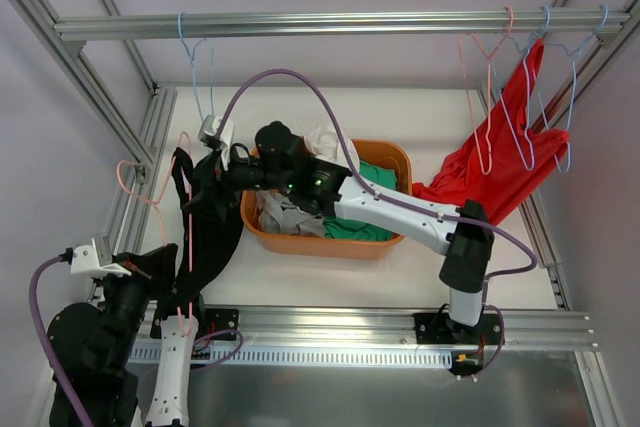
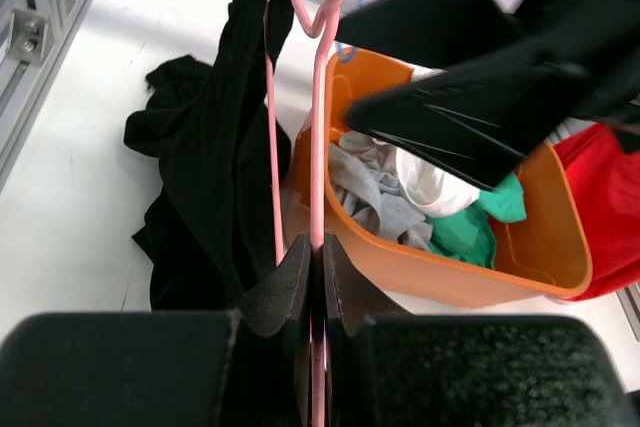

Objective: Remove the tank top from the hanger

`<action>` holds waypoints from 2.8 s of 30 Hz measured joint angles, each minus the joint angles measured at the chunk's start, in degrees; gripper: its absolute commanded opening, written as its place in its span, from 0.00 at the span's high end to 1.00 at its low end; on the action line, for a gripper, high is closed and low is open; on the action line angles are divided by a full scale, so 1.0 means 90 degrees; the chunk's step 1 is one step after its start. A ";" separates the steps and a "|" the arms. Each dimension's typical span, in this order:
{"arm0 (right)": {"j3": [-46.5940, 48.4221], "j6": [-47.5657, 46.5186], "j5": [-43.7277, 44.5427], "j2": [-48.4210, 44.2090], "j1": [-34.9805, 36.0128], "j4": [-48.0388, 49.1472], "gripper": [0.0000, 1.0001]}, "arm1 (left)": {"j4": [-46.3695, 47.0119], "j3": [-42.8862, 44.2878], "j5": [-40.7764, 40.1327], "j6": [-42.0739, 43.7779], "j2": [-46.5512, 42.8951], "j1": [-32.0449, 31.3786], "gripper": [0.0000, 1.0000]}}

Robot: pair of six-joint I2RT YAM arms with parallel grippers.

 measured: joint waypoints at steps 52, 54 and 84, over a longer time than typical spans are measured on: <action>0.1030 -0.1314 0.1163 0.0554 0.0119 0.0153 0.63 | -0.0053 0.1076 -0.0151 -0.0087 -0.0109 -0.0622 1.00; 0.1030 -0.1336 0.1166 0.0597 0.0117 0.0153 0.78 | -0.0053 0.1078 -0.0151 -0.0087 -0.0109 -0.0622 1.00; 0.2259 -0.1848 0.2548 0.1093 -0.0155 0.0243 1.00 | 0.0036 0.1037 0.0211 0.0270 -0.0119 -0.0704 1.00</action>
